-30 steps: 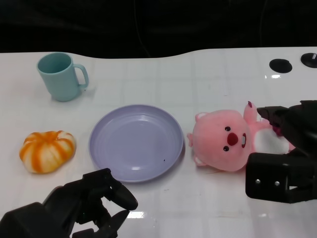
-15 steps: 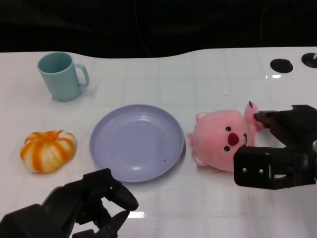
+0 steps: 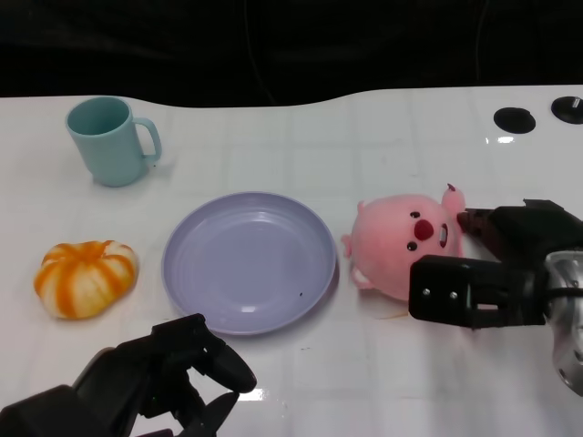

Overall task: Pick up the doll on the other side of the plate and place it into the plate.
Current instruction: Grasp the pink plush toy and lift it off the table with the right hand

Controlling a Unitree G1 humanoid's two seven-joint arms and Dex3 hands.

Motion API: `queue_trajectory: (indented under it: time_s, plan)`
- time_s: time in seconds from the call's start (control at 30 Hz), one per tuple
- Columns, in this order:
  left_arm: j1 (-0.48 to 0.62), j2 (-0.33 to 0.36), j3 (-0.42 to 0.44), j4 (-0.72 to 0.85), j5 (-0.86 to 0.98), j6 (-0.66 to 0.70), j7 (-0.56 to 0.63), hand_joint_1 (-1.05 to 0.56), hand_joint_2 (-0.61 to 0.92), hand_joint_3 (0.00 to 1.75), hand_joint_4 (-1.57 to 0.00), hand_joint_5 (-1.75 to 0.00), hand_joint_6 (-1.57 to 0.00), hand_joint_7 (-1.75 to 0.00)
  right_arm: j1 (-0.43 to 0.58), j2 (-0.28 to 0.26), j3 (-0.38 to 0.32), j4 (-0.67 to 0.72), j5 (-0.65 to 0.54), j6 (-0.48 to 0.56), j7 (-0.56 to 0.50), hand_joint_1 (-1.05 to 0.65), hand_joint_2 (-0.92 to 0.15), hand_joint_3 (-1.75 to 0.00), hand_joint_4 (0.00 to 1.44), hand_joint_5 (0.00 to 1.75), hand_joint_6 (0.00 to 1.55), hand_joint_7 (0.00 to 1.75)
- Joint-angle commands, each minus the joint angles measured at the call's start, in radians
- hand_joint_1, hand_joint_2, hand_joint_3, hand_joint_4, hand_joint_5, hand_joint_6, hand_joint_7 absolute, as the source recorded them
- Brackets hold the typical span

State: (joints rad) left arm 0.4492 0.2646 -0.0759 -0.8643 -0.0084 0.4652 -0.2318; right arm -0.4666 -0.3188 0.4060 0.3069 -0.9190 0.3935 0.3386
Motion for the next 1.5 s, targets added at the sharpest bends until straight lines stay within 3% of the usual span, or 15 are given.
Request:
queue_trajectory:
  time_s: [0.03, 0.33, 0.5, 0.6, 0.73, 0.83, 0.87, 0.97, 1.17, 1.2, 1.23, 1.3, 1.5]
  plan:
    - [0.016, 0.013, 0.007, -0.026, 0.006, 0.004, 0.001, -0.27, 0.75, 0.73, -0.62, -1.61, -0.6, -1.22, -0.034, 0.011, 0.006, 0.066, 0.027, 0.006, -0.018, -0.67, -0.92, -0.06, 0.12, 0.47, 0.39, 0.03]
    - [0.045, 0.025, 0.012, -0.067, 0.017, 0.022, 0.001, -0.27, 0.7, 0.81, -0.63, -1.59, -0.62, -1.21, -0.119, 0.037, 0.017, 0.232, 0.09, -0.011, -0.049, -0.68, -0.92, -0.09, 0.11, 0.46, 0.4, 0.03]
    - [0.054, 0.023, 0.007, -0.091, 0.028, 0.041, 0.007, -0.28, 0.67, 0.85, -0.65, -1.6, -0.62, -1.22, -0.168, 0.055, 0.035, 0.342, 0.118, -0.065, -0.113, -0.66, -0.92, -0.03, 0.18, 0.42, 0.5, 0.04]
    - [0.059, 0.019, 0.003, -0.106, 0.03, 0.047, 0.009, -0.28, 0.65, 0.88, -0.65, -1.61, -0.61, -1.24, -0.172, 0.061, 0.035, 0.396, 0.145, -0.129, -0.199, -0.59, -0.91, -0.01, 0.32, 0.36, 0.63, 0.04]
    - [0.059, 0.015, -0.001, -0.118, 0.037, 0.053, 0.009, -0.28, 0.65, 0.9, -0.65, -1.61, -0.61, -1.26, -0.171, 0.062, 0.031, 0.469, 0.175, -0.241, -0.347, -0.4, -0.89, 0.0, 0.64, 0.21, 0.95, 0.07]
    - [0.055, 0.014, -0.005, -0.12, 0.045, 0.05, 0.009, -0.28, 0.64, 0.92, -0.66, -1.62, -0.62, -1.27, -0.175, 0.054, 0.042, 0.506, 0.181, -0.307, -0.413, -0.3, -0.89, 0.0, 0.88, 0.27, 1.11, 0.1]
    - [0.054, 0.015, -0.006, -0.122, 0.047, 0.052, 0.009, -0.28, 0.64, 0.92, -0.66, -1.62, -0.62, -1.27, -0.176, 0.053, 0.043, 0.512, 0.183, -0.322, -0.426, -0.28, -0.88, 0.0, 0.93, 0.51, 1.17, 0.09]
    - [0.05, 0.017, -0.008, -0.125, 0.052, 0.058, 0.01, -0.28, 0.63, 0.93, -0.65, -1.61, -0.62, -1.27, -0.18, 0.038, 0.07, 0.527, 0.16, -0.377, -0.466, -0.24, -0.9, -0.01, 0.86, 1.36, 1.27, 0.07]
    - [0.045, 0.019, -0.007, -0.12, 0.055, 0.051, 0.005, -0.29, 0.62, 0.95, -0.66, -1.61, -0.63, -1.27, -0.188, 0.023, 0.111, 0.55, 0.129, -0.414, -0.505, -0.26, -0.92, -0.11, 0.76, 1.68, 1.35, 0.12]
    - [0.044, 0.019, -0.007, -0.12, 0.055, 0.049, 0.004, -0.29, 0.62, 0.95, -0.66, -1.61, -0.63, -1.27, -0.189, 0.021, 0.118, 0.551, 0.124, -0.415, -0.506, -0.26, -0.92, -0.12, 0.75, 1.7, 1.33, 0.19]
    - [0.043, 0.019, -0.008, -0.12, 0.056, 0.049, 0.005, -0.3, 0.62, 0.96, -0.67, -1.61, -0.63, -1.27, -0.189, 0.02, 0.122, 0.55, 0.122, -0.413, -0.501, -0.26, -0.92, -0.12, 0.74, 1.71, 1.21, 0.46]
    - [0.042, 0.013, -0.006, -0.123, 0.047, 0.054, 0.004, -0.29, 0.61, 0.96, -0.67, -1.62, -0.63, -1.26, -0.189, 0.019, 0.126, 0.545, 0.124, -0.401, -0.485, -0.28, -0.92, -0.16, 0.72, 1.63, 1.01, 0.8]
    - [0.043, 0.01, -0.004, -0.122, 0.043, 0.061, 0.007, -0.31, 0.62, 0.94, -0.66, -1.62, -0.63, -1.26, -0.183, 0.022, 0.115, 0.545, 0.141, -0.401, -0.493, -0.26, -0.91, -0.17, 0.77, 1.74, 0.81, 1.37]
